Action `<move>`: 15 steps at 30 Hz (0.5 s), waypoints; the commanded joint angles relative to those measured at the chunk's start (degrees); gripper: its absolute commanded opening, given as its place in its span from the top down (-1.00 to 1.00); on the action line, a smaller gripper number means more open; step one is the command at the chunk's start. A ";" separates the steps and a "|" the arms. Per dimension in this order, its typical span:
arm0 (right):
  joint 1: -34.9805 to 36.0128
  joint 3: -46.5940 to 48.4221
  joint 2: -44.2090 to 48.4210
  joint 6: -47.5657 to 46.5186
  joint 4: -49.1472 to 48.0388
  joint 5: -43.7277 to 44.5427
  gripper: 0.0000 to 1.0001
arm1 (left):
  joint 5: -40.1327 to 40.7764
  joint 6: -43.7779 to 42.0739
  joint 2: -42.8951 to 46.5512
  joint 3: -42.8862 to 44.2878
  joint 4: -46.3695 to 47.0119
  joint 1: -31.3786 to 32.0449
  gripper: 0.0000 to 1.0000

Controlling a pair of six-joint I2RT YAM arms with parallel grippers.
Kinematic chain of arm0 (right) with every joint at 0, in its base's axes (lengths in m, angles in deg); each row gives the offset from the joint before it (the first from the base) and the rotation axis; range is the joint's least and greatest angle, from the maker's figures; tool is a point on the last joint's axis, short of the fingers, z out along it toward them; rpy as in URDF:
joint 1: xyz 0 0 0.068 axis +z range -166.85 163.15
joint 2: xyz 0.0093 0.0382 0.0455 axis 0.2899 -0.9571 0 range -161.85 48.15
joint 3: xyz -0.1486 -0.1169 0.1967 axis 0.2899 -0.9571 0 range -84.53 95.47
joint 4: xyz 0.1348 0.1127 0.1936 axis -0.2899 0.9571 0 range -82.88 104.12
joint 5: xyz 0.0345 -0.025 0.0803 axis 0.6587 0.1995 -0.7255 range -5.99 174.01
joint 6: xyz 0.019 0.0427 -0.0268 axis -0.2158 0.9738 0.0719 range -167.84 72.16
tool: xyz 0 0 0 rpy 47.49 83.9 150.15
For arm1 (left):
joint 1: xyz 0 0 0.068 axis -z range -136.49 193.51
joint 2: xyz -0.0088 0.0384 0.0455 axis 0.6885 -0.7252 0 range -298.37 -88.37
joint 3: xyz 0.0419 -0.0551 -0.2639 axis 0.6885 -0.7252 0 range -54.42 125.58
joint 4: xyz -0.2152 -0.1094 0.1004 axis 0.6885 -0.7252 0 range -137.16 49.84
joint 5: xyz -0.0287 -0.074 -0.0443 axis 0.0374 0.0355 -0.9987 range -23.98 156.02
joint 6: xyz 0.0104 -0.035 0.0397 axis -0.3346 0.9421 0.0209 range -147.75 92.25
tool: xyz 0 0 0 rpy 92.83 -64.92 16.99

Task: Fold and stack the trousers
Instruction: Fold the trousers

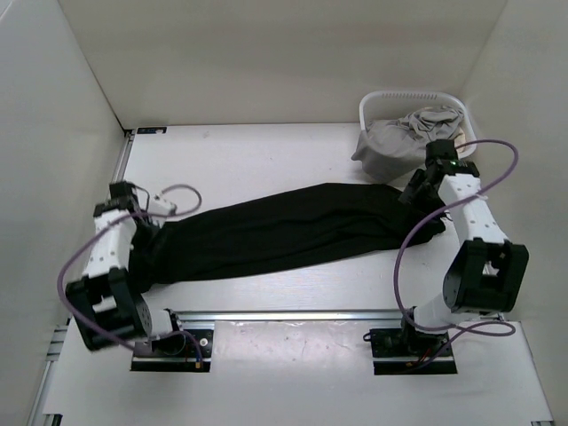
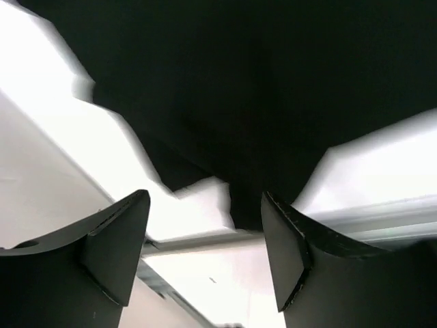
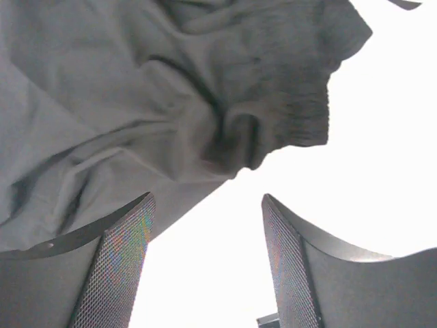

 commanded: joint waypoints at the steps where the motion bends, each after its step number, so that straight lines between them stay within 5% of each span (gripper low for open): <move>1: -3.33 -4.41 2.24 -1.92 3.99 -1.47 -0.37 | 3.22 -7.80 5.22 -11.41 -3.58 0.97 -0.55; 8: -6.23 -6.72 2.77 -1.93 3.47 -1.30 -0.37 | 9.04 -5.00 4.03 -16.45 2.32 0.97 -0.44; 13: -7.29 -7.24 2.77 -1.93 2.42 -0.16 -0.37 | 11.69 -2.27 0.76 -16.28 4.53 0.97 0.48; 15: -9.04 -7.24 2.08 -1.93 1.71 -0.77 -0.37 | 10.64 -2.27 1.54 -15.66 3.91 0.97 0.60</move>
